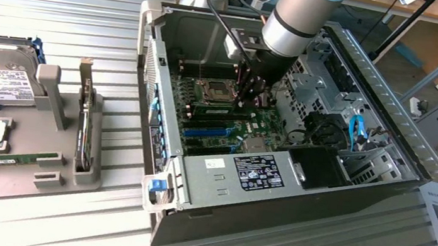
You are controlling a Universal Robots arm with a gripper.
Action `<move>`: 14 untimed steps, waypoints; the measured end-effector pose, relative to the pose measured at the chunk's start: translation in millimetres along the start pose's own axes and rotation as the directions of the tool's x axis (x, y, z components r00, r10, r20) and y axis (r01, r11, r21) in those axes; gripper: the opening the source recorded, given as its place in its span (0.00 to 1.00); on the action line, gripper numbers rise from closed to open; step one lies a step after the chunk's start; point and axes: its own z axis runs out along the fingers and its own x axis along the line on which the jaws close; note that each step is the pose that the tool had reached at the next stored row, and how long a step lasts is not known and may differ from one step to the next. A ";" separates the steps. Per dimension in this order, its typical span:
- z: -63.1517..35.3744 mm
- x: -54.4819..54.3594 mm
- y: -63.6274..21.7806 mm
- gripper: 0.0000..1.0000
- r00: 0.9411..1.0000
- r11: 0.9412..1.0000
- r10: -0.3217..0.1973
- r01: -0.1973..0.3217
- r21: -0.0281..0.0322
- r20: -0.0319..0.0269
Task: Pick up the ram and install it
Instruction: 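Insert the ram into the slot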
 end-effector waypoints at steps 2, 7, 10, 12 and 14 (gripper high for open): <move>0.0 0.0 -0.1 0.12 1.000 1.000 0.000 0.000 0.000 0.000; -0.1 0.0 -0.4 0.12 1.000 1.000 0.000 0.000 -0.005 0.000; 0.0 0.0 -0.4 0.12 1.000 1.000 0.000 0.000 -0.005 0.000; 0.0 0.0 -0.4 0.12 1.000 1.000 0.000 0.000 -0.005 0.000; 0.0 0.0 -0.4 0.12 1.000 1.000 0.000 0.000 -0.005 0.000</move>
